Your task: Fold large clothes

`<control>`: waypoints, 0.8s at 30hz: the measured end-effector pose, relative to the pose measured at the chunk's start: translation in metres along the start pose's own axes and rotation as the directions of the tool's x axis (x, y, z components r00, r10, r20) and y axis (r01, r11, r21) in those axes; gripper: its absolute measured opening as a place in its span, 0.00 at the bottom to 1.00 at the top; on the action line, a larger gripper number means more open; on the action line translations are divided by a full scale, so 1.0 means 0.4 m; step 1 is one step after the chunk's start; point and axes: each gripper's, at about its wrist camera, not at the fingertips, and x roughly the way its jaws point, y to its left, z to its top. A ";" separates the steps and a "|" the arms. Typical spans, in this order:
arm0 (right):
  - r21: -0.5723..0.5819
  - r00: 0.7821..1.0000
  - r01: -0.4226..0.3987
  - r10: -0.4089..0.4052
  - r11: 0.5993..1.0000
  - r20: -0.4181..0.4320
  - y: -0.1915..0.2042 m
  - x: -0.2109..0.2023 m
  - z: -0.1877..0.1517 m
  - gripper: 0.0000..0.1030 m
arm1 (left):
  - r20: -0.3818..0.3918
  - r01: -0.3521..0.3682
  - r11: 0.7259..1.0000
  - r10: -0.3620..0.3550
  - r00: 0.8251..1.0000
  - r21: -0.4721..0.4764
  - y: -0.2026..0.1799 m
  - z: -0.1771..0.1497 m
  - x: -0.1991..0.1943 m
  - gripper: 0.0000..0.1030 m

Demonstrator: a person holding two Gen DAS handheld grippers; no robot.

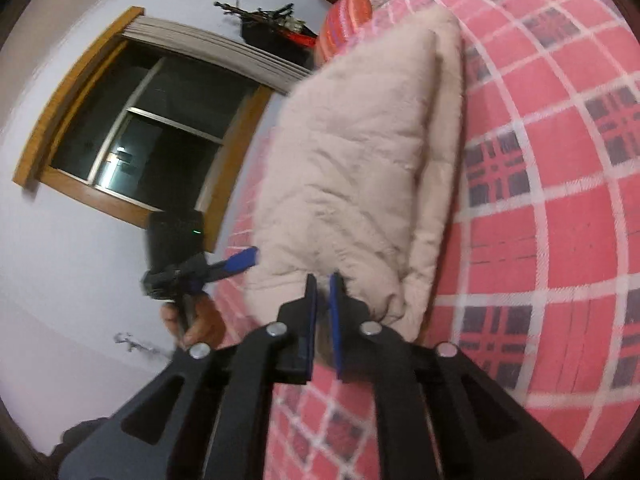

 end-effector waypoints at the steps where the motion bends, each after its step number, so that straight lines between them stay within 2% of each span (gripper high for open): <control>1: 0.010 0.998 -0.061 0.061 0.998 0.021 0.019 -0.032 0.010 0.38 | 0.019 0.013 1.000 -0.013 1.000 0.002 -0.009 0.000 -0.022 0.72; 2: 0.025 0.995 -0.099 0.098 0.995 0.036 0.028 -0.050 0.025 0.54 | 0.040 0.030 1.000 -0.030 0.999 0.010 -0.022 -0.006 -0.050 0.80; 3: 0.041 0.991 -0.122 0.119 0.992 0.057 0.030 -0.072 0.040 0.90 | 0.057 0.023 1.000 -0.024 0.998 0.019 -0.029 -0.015 -0.077 0.83; 4: 0.045 0.992 -0.106 0.103 0.993 0.074 0.024 -0.085 0.050 0.98 | 0.069 0.002 1.000 -0.004 0.998 0.023 -0.034 -0.027 -0.094 0.90; 6: 0.092 0.996 -0.076 0.071 0.993 0.056 -0.007 -0.088 0.089 0.98 | 0.103 -0.041 0.999 0.040 0.994 0.006 -0.029 -0.043 -0.128 0.96; 8: 0.157 0.999 -0.051 0.048 0.986 0.023 -0.054 -0.070 0.120 0.98 | 0.088 -0.072 0.996 0.076 0.993 -0.051 0.011 -0.057 -0.143 0.96; 10: 0.194 0.999 -0.043 0.045 0.980 -0.007 -0.090 -0.045 0.144 0.98 | 0.079 -0.074 0.991 0.083 0.993 -0.113 0.043 -0.066 -0.143 0.96; 14: 0.234 0.996 -0.052 0.068 0.971 -0.060 -0.130 0.019 0.190 0.98 | 0.032 -0.019 0.971 0.028 0.999 -0.239 0.118 -0.084 -0.120 0.96; 17: 0.248 0.993 -0.074 0.094 0.966 -0.070 -0.147 0.044 0.222 0.98 | -0.007 -0.010 0.955 0.009 1.000 -0.298 0.156 -0.087 -0.070 0.96; 21: 0.247 0.989 -0.080 0.108 0.966 -0.101 -0.164 0.055 0.260 0.98 | -0.070 -0.024 0.951 0.002 0.998 -0.308 0.161 -0.074 0.002 0.97; 24: 0.252 0.988 -0.080 0.111 0.964 -0.110 -0.166 0.070 0.284 0.98 | -0.061 -0.003 0.948 -0.018 0.998 -0.319 0.165 -0.061 0.019 0.97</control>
